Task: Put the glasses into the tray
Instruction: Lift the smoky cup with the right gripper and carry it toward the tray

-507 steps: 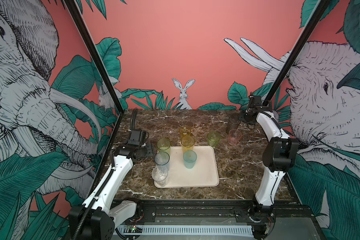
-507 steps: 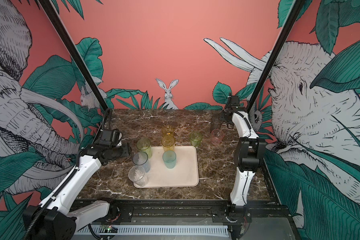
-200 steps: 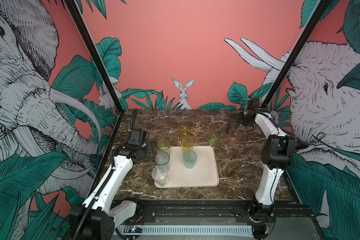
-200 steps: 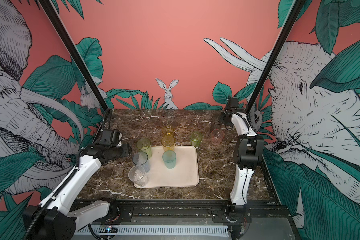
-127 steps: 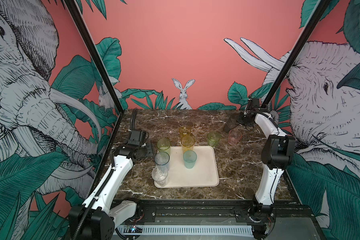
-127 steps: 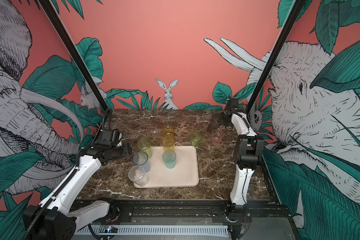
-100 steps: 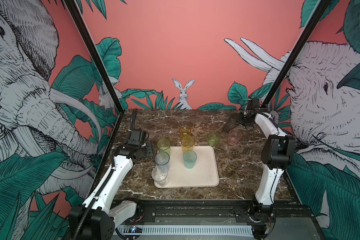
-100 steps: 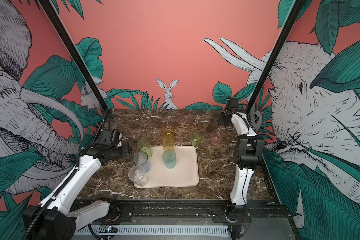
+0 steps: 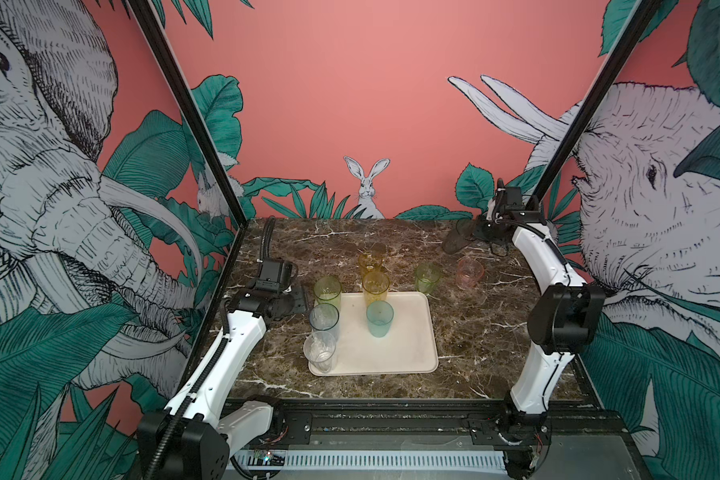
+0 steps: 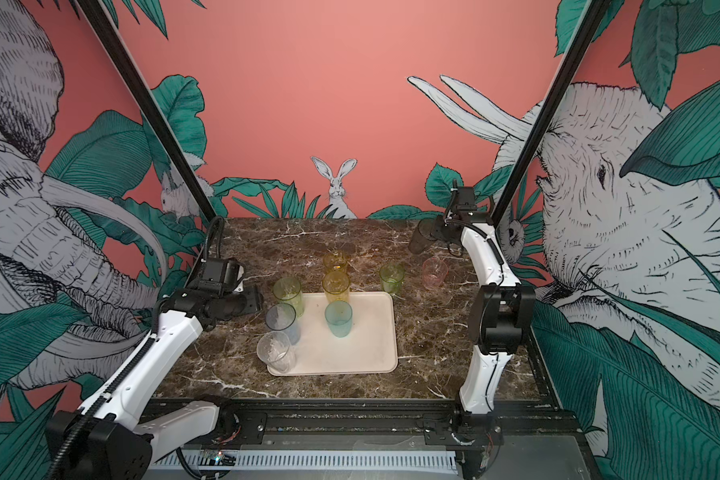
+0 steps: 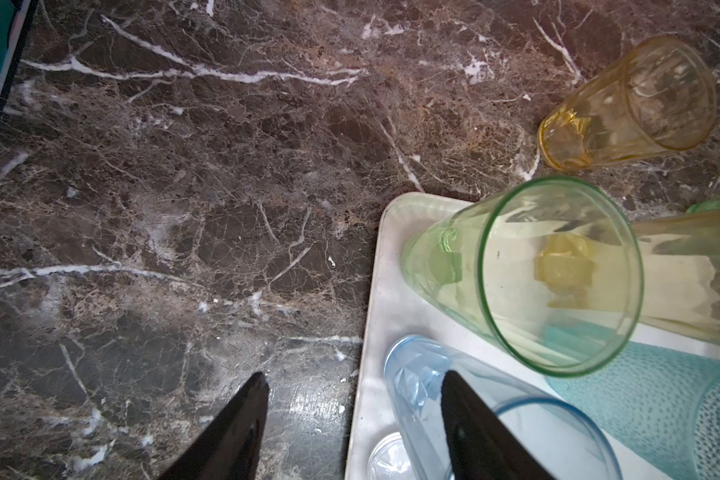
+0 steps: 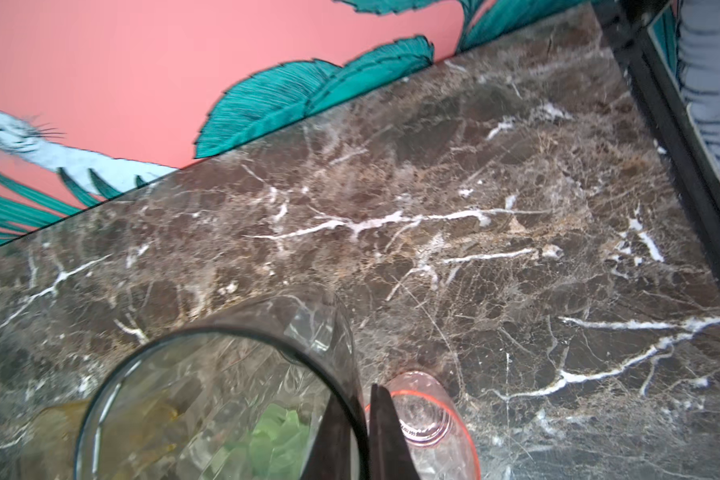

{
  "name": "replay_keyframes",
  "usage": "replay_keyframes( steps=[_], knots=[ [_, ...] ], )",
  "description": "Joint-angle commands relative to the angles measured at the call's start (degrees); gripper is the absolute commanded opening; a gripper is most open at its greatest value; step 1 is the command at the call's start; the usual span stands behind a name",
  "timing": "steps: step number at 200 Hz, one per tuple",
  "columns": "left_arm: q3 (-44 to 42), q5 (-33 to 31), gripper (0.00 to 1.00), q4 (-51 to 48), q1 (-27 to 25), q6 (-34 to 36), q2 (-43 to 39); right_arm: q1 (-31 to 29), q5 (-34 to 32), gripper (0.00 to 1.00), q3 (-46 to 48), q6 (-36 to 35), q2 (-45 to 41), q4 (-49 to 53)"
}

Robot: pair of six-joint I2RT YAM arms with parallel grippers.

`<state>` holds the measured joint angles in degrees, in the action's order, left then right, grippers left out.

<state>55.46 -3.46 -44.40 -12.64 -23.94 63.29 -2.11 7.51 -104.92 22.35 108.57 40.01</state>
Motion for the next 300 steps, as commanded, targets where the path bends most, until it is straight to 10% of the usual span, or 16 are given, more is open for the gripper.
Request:
replay_keyframes(
  steps=[1, 300],
  knots=[
    [0.1, -0.1, 0.68, -0.7, 0.3, -0.2, -1.4, -1.5, -1.7, 0.02, -0.3, -1.7, -3.7, 1.4],
    [0.9, -1.9, 0.68, -0.4, 0.3, 0.7, -1.1, -24.6, -9.6, 0.00, 17.4, -6.7, -38.1, 22.3]
  ],
)
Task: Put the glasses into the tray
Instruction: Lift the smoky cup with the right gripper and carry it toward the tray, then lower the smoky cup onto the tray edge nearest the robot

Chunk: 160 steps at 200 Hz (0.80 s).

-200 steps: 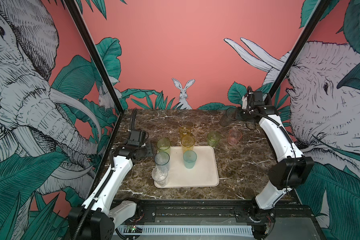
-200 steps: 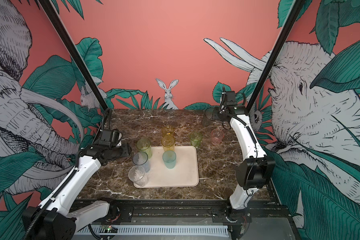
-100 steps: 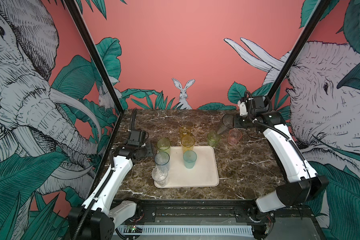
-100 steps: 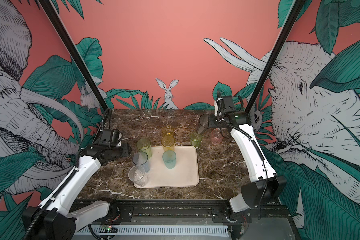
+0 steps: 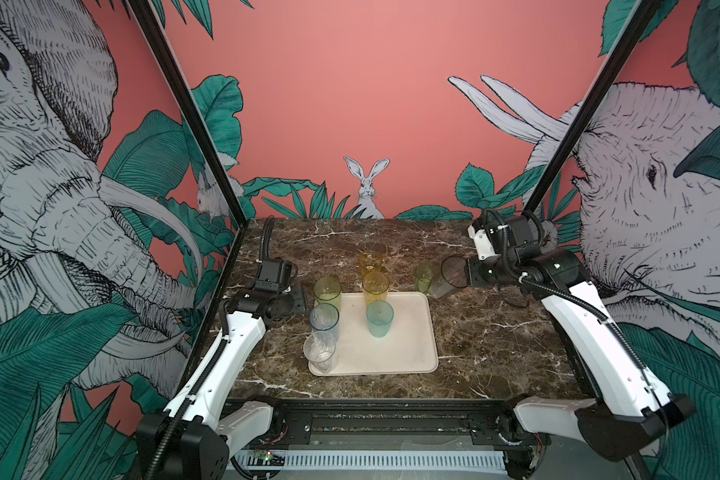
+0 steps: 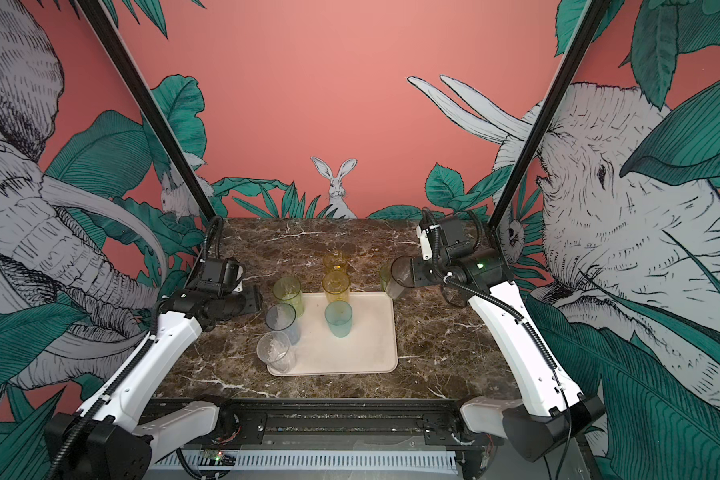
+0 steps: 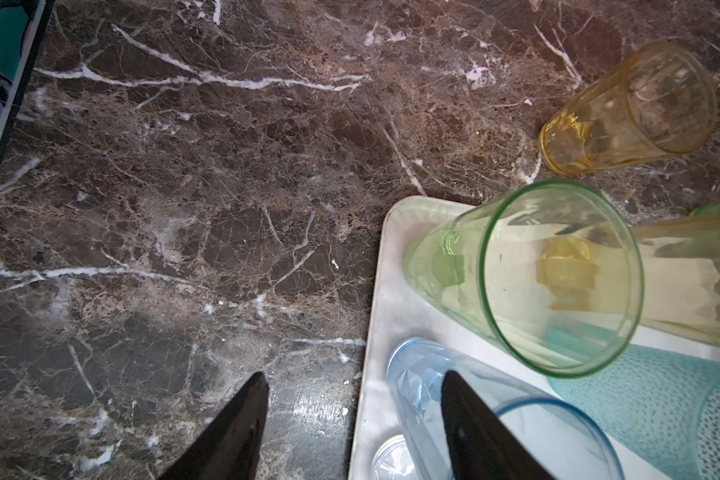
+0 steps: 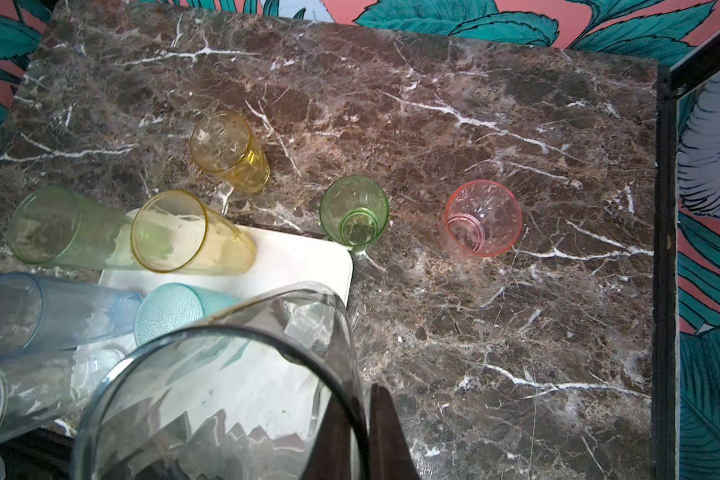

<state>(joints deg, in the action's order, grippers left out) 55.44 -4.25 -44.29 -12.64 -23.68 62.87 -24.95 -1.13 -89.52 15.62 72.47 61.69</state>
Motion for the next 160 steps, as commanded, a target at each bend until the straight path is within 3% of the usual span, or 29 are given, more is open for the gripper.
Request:
replay_keyframes(
  steps=[1, 73, 96, 160],
  knots=[
    [0.9, -1.1, 0.68, -0.5, 0.3, 0.4, -0.7, -1.9, -1.0, 0.00, 2.2, 0.0, -2.1, 0.5],
    [1.5, -0.9, 0.68, -0.4, 0.3, 0.4, 0.1, -11.2, -0.8, 0.00, 10.1, 0.8, -4.1, -1.2],
    [1.3, -1.0, 0.68, -0.4, 0.3, 0.4, 0.0, -15.4, -4.1, 0.00, 12.0, 0.6, -4.2, -2.7],
    [1.6, -0.8, 0.68, -0.4, 0.3, 0.4, 0.2, -24.9, -3.2, 0.00, 13.0, -1.7, 0.3, -5.4]
  ],
)
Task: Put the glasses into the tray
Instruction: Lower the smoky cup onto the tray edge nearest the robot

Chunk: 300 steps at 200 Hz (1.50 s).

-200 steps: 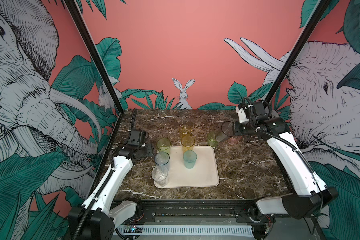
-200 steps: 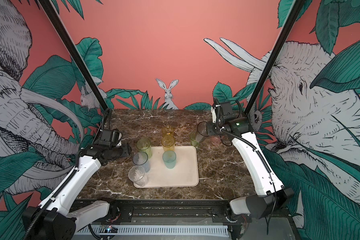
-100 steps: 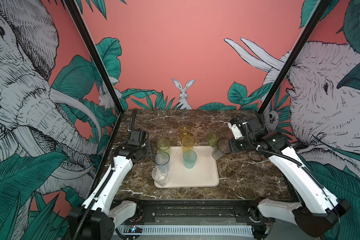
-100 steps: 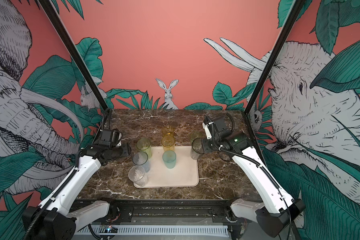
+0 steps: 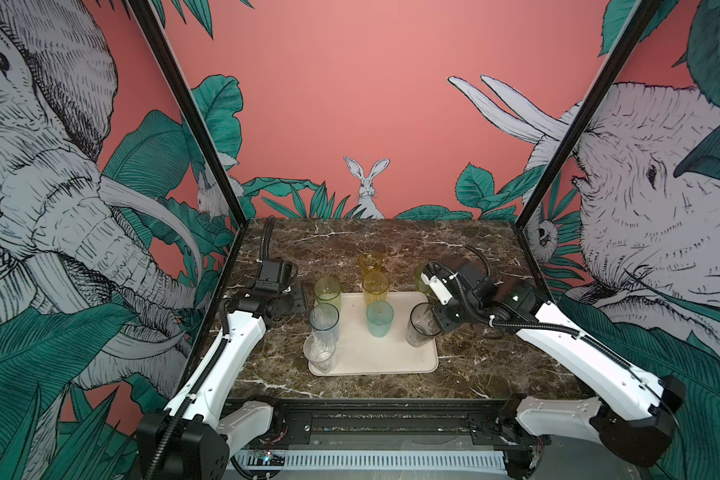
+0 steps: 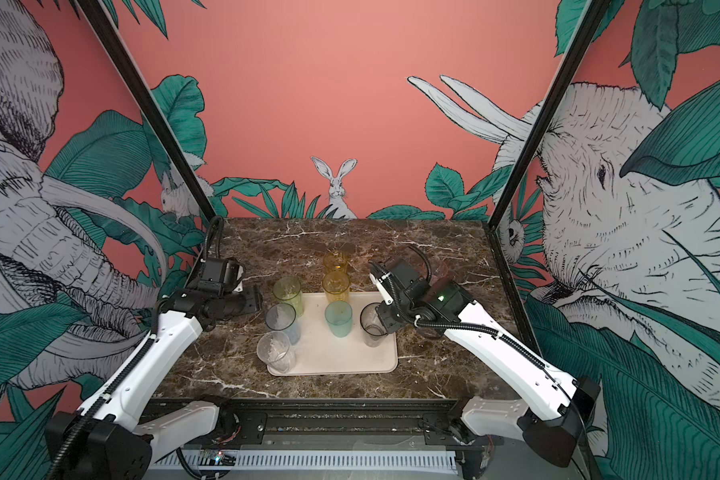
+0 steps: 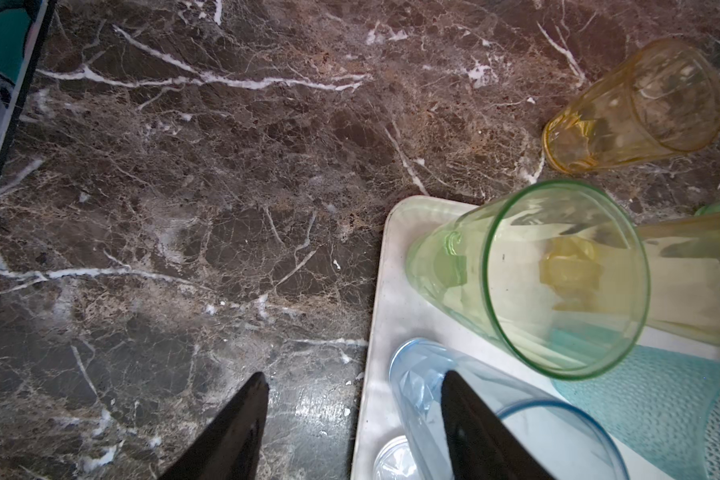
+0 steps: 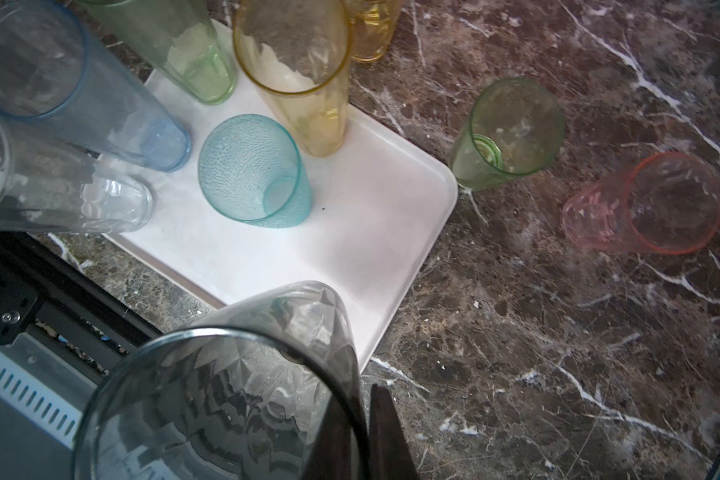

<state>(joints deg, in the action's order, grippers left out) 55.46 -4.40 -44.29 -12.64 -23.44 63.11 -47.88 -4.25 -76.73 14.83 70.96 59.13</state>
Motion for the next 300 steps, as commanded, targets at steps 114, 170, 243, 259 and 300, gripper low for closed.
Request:
replay_keyframes(
  steps=[114, 170, 243, 259, 300],
  knots=[
    [1.4, -0.5, 0.68, -0.4, 0.3, 0.4, 0.5, -6.9, 5.4, 0.00, 8.8, -1.9, 6.9, -16.4],
    [0.5, -0.2, 0.68, 0.2, 0.3, 0.1, 0.5, -11.1, 2.3, 0.00, 8.9, -0.5, 10.3, -18.8],
    [-0.3, -0.2, 0.68, 0.4, 0.3, 0.0, 0.1, -13.0, 1.4, 0.00, 7.7, -0.3, 12.6, -19.5],
    [-0.7, 0.1, 0.68, 0.6, 0.3, 0.0, 0.0, -13.1, 1.2, 0.00, 7.4, -0.2, 13.0, -19.5],
    [-0.8, 0.1, 0.68, 0.6, 0.3, -0.1, 0.0, -13.1, 0.5, 0.00, 7.3, 0.2, 13.5, -20.1]
  ],
)
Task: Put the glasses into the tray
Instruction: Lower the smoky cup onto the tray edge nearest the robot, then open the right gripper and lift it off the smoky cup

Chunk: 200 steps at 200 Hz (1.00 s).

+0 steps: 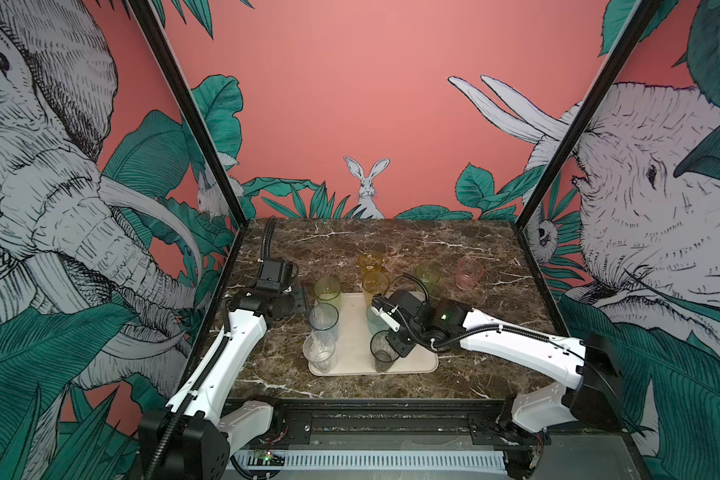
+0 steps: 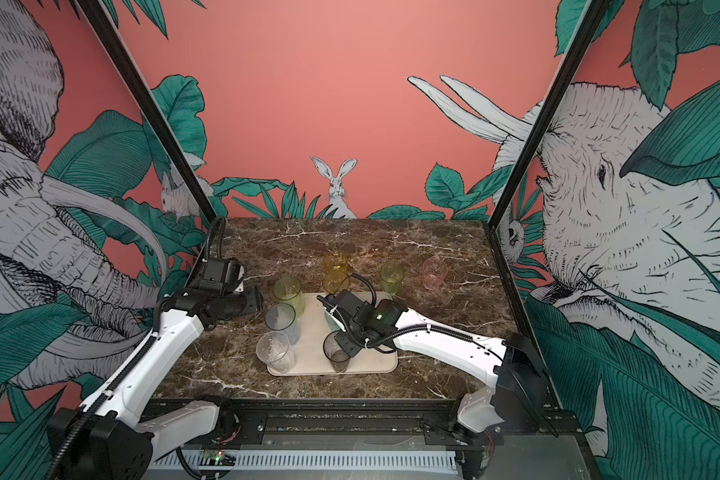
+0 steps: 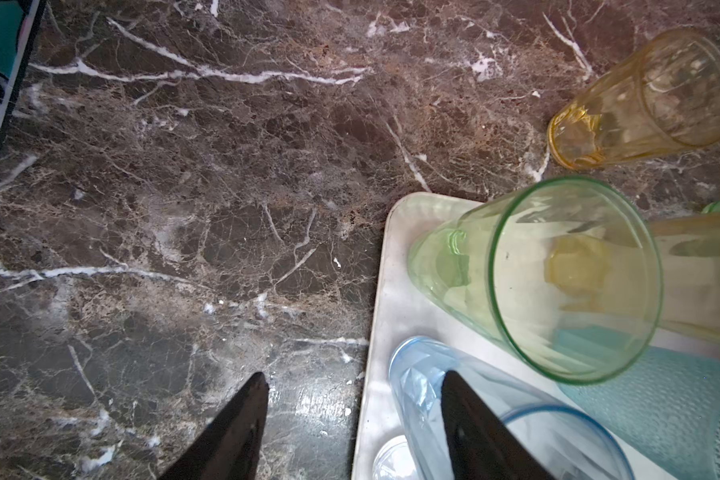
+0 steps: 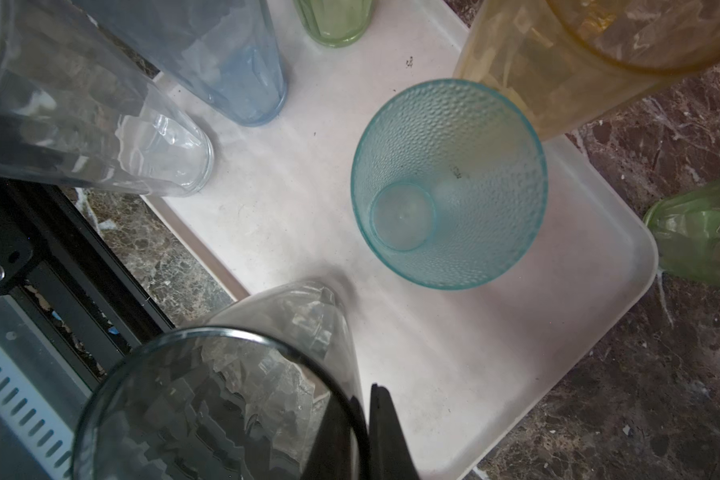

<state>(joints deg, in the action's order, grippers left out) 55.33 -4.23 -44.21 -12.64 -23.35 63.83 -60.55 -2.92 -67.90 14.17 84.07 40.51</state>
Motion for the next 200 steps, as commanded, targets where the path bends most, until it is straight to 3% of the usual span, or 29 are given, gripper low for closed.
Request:
replay_keyframes(
  steps=[1, 73, 154, 200],
  knots=[
    [-0.7, -0.1, 0.68, 0.5, 0.3, -0.1, -0.7, -0.4, -0.8, 0.00, -1.5, 0.9, 0.4, -1.6],
    [-0.8, -0.1, 0.68, 0.5, 0.4, -0.2, -0.8, -0.4, -0.8, 0.00, -1.1, 1.4, 1.4, -3.5],
    [-0.9, 0.0, 0.68, 0.8, 0.3, -0.4, -0.4, -0.5, -0.8, 0.32, -1.5, 1.6, 1.2, -3.4],
    [-1.1, 0.0, 0.68, 0.6, 0.3, -0.3, -0.7, -0.5, -1.0, 0.38, -2.4, 2.0, 1.1, -3.2]
  ],
)
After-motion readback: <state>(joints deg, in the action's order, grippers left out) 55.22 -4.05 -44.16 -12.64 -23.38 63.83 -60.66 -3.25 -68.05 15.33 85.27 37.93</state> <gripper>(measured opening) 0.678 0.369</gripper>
